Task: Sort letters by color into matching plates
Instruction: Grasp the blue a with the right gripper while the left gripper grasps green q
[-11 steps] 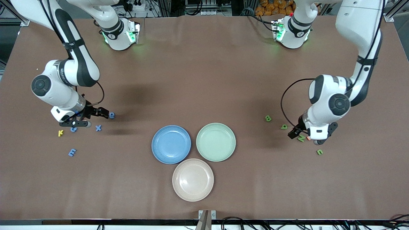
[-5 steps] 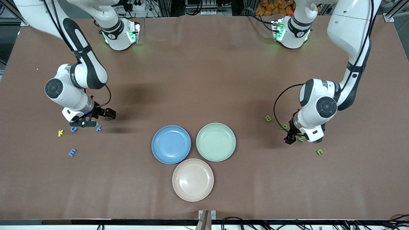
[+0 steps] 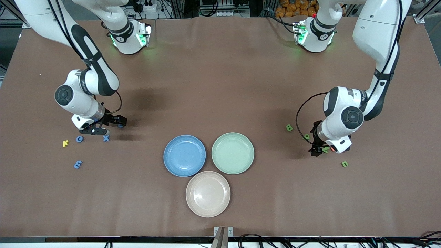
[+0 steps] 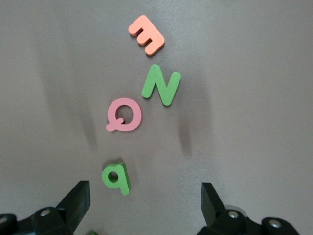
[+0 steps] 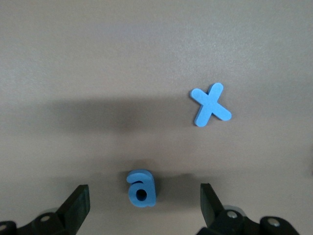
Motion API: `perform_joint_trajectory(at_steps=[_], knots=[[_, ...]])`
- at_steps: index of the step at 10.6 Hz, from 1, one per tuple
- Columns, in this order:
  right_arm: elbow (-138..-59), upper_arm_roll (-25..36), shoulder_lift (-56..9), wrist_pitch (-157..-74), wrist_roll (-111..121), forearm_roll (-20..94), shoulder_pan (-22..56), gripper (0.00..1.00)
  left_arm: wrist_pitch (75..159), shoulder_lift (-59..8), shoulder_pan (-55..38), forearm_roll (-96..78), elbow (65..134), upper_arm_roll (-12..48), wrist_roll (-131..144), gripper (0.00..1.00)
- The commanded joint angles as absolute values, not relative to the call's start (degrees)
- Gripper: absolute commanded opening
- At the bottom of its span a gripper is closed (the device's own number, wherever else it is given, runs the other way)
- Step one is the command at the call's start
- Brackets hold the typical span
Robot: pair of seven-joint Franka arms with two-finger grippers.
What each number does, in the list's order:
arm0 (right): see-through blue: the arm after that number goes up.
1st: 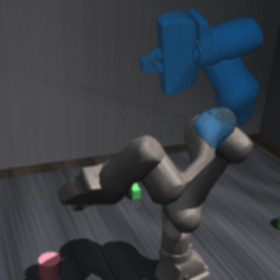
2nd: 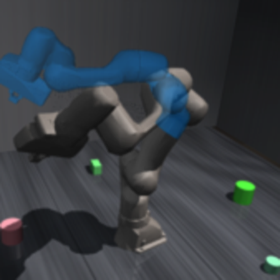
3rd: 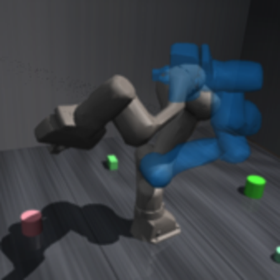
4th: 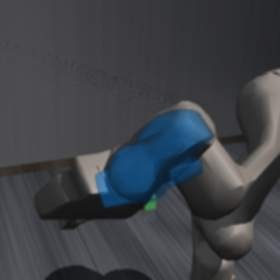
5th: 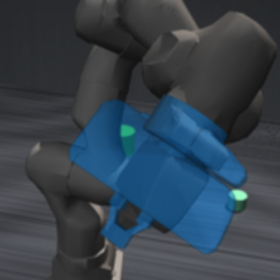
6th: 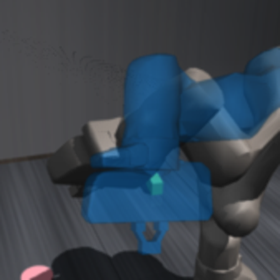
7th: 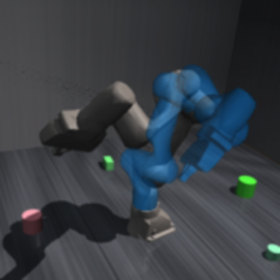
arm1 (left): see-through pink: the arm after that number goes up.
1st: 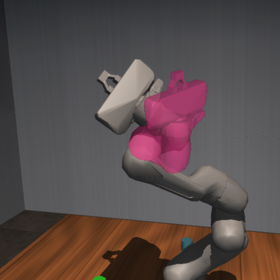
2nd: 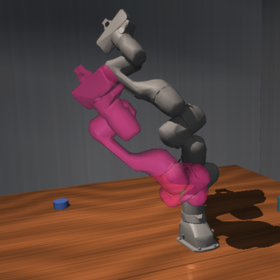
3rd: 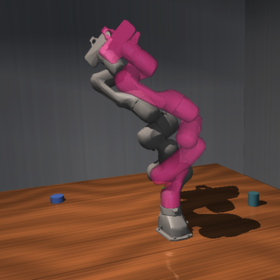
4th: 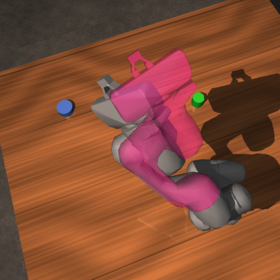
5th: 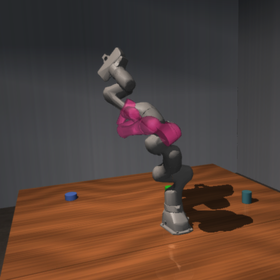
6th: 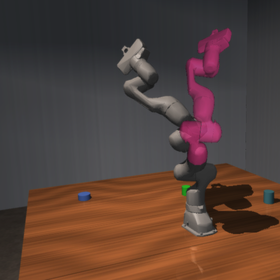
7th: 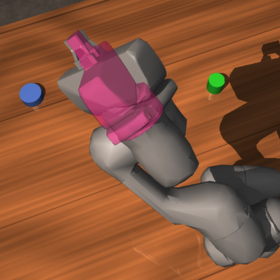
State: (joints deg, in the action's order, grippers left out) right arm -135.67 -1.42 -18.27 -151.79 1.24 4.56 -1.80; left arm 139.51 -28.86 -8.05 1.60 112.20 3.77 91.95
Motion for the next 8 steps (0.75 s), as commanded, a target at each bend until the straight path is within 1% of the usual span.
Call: perform_joint_trajectory(at_steps=[1, 3, 5, 8], knots=[[-136.8, -2.7, -19.9, -155.3, 1.0, 5.3, -3.1, 0.95, 139.7, -29.4, -7.8, 3.0, 112.3, 3.7, 94.7, 1.00], [-136.8, -2.7, -20.0, -155.3, 1.0, 5.3, -3.1, 0.86, 140.5, -29.5, -7.9, 3.0, 113.3, 3.9, 95.6, 1.00], [-137.0, -2.9, -20.0, -155.3, 1.0, 5.3, -2.9, 0.72, 146.3, -29.8, -8.3, 3.0, 116.4, 3.9, 97.4, 1.00], [-137.1, -3.5, -19.9, -155.4, 1.0, 5.3, -2.9, 0.52, 146.7, -30.0, -8.5, 3.0, 117.2, 3.8, 97.6, 1.00]])
